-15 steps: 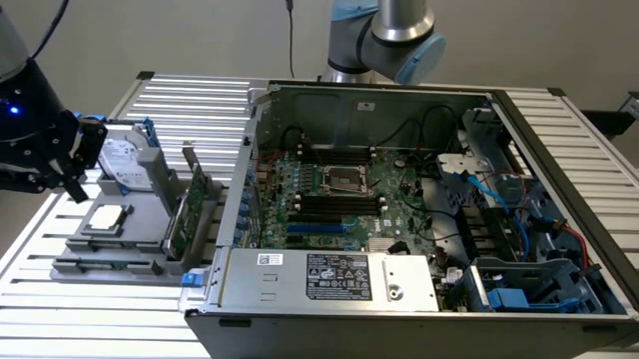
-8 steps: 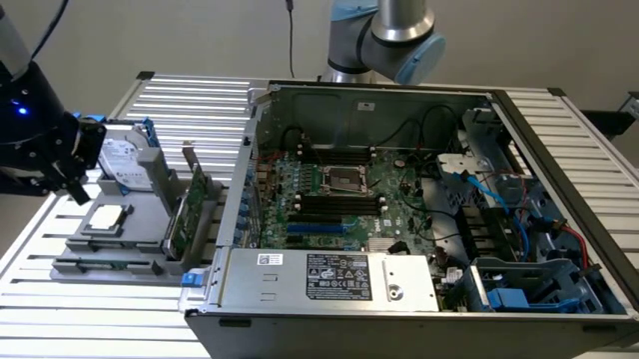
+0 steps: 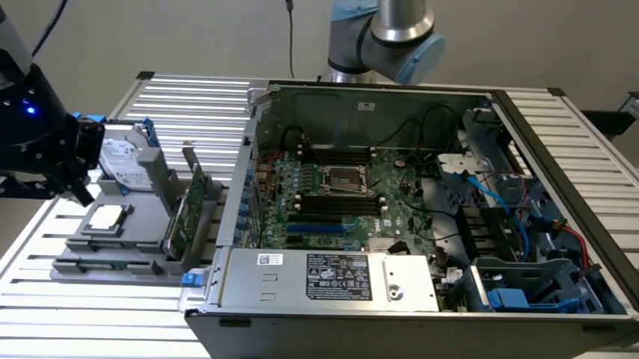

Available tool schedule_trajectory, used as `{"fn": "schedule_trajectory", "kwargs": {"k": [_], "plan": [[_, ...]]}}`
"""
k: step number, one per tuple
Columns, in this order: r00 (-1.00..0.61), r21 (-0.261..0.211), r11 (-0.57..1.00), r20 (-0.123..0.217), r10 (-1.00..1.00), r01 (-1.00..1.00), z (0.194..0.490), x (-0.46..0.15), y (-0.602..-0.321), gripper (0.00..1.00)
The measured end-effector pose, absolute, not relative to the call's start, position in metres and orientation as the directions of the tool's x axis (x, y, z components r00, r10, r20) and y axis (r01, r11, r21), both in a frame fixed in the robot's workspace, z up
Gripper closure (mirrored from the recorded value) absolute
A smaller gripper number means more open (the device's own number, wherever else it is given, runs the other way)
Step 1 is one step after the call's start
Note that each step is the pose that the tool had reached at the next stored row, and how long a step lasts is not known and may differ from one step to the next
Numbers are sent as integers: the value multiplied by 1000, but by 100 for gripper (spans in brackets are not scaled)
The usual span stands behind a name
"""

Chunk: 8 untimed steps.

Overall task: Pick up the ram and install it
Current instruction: 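Pick up the ram and move it above insertion slot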

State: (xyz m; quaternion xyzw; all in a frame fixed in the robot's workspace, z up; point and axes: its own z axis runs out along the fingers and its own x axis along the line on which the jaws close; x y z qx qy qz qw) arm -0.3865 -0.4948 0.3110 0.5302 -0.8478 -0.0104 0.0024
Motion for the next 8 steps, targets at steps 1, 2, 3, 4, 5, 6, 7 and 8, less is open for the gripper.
{"fn": "schedule_trajectory", "kwargs": {"k": [1, 2, 3, 4, 5, 6, 7, 8], "plan": [[-420, 18, 420, -8, -907, -907, 311, -386, -495, 89], [-404, 16, 404, -9, -915, -915, 310, -386, -495, 89], [-388, 13, 387, -10, -922, -922, 310, -386, -495, 89], [-371, 11, 371, -11, -929, -929, 310, -386, -495, 89], [-354, 9, 354, -12, -935, -935, 309, -387, -495, 89], [-337, 8, 337, -12, -941, -941, 309, -387, -495, 89], [-320, 7, 320, -12, -947, -947, 308, -386, -495, 89], [-302, 6, 302, -13, -953, -953, 308, -387, -495, 89]]}}
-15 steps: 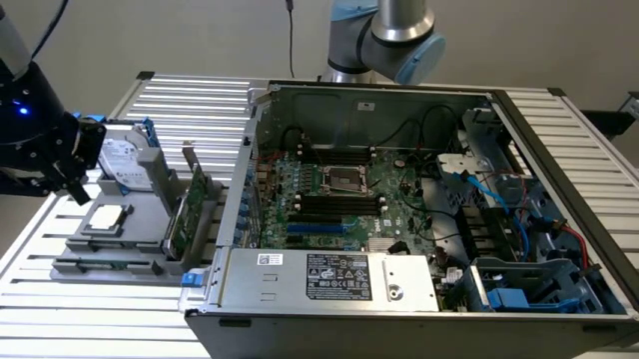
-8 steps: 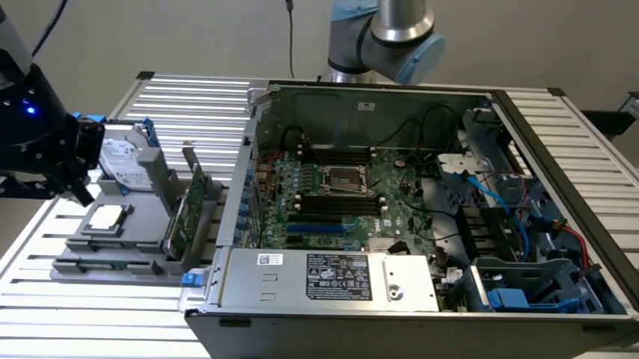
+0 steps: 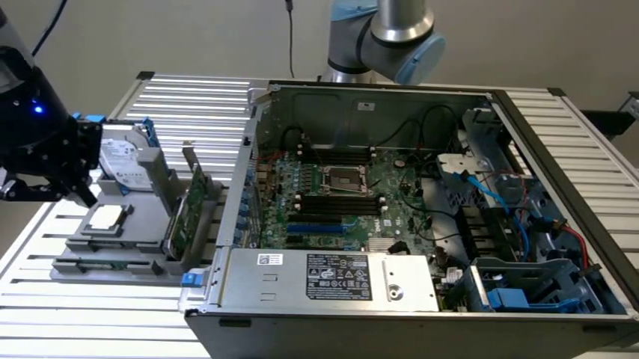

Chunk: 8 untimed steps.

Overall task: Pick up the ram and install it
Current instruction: 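Pick up the ram and move it above insertion slot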

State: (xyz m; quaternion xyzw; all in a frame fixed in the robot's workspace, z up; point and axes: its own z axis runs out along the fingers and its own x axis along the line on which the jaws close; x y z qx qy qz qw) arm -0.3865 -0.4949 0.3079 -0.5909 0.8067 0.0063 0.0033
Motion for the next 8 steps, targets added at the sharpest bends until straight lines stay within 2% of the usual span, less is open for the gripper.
{"fn": "schedule_trajectory", "kwargs": {"k": [8], "plan": [[-161, 3, 161, -14, -987, -987, 304, -387, -495, 89]]}}
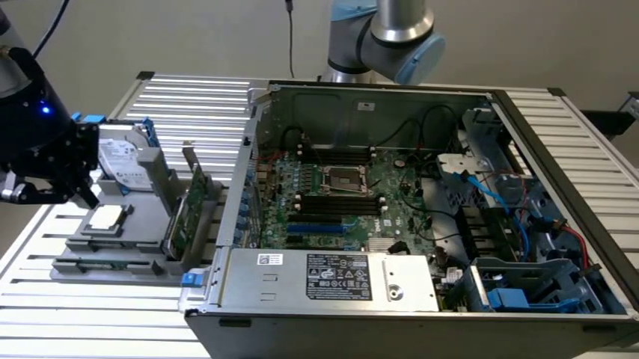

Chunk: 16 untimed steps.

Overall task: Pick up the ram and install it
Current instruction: 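Pick up the ram and move it above insertion slot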

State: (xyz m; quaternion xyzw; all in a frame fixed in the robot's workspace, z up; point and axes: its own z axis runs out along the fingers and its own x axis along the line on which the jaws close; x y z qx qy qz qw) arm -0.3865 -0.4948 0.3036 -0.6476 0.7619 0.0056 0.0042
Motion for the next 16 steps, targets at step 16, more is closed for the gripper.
{"fn": "schedule_trajectory", "kwargs": {"k": [16], "plan": [[-72, 3, 72, -13, -997, -997, 294, -388, -499, 64]]}}
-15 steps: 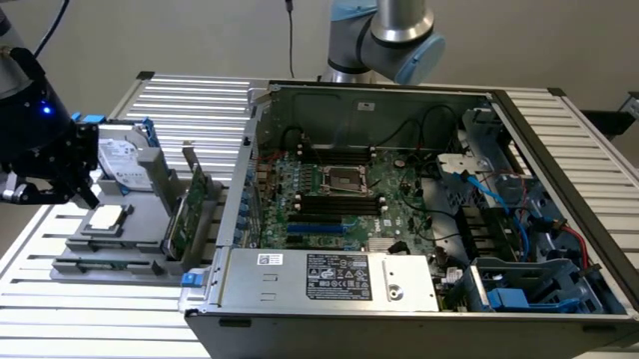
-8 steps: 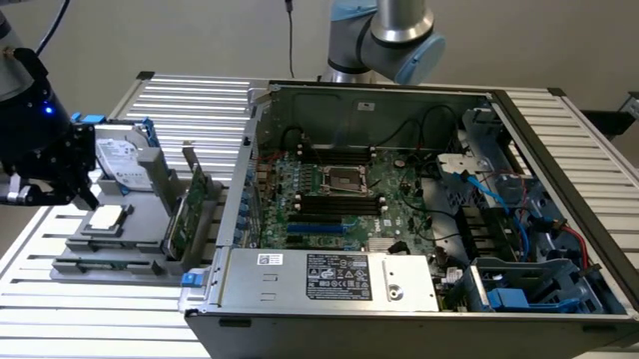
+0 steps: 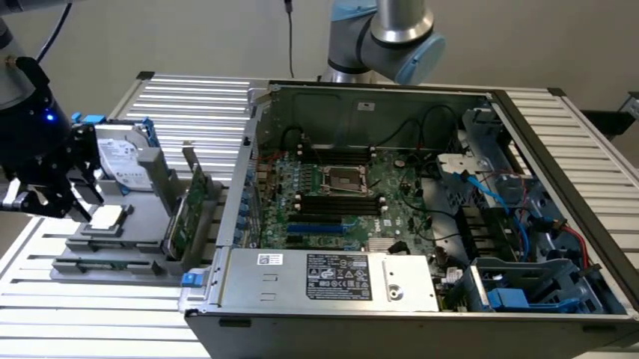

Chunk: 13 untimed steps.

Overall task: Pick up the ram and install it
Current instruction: 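Pick up the ram and move it above insertion slot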

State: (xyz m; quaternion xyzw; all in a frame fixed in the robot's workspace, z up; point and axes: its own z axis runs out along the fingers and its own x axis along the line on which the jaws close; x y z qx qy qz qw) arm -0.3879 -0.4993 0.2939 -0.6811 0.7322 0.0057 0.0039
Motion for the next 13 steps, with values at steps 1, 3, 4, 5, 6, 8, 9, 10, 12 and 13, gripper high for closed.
{"fn": "schedule_trajectory", "kwargs": {"k": [1, 3, 4, 5, 6, 8, 9, 10, 12, 13], "plan": [[-71, 3, 71, -14, -997, -997, 292, -388, -500, 64], [-69, 3, 69, -14, -998, -998, 288, -388, -502, 64], [-69, 3, 69, -14, -998, -998, 287, -388, -503, 64], [-68, 3, 68, -13, -998, -998, 285, -388, -505, 64], [-68, 3, 68, -14, -998, -998, 283, -388, -506, 64], [-67, 3, 67, -14, -998, -998, 280, -388, -510, 64], [-67, 3, 67, -14, -998, -998, 278, -388, -512, 64], [-67, 3, 67, -13, -998, -998, 276, -388, -513, 64], [-65, 3, 65, -14, -998, -998, 272, -388, -515, 64], [-64, 3, 64, -14, -998, -998, 271, -388, -516, 64]]}}
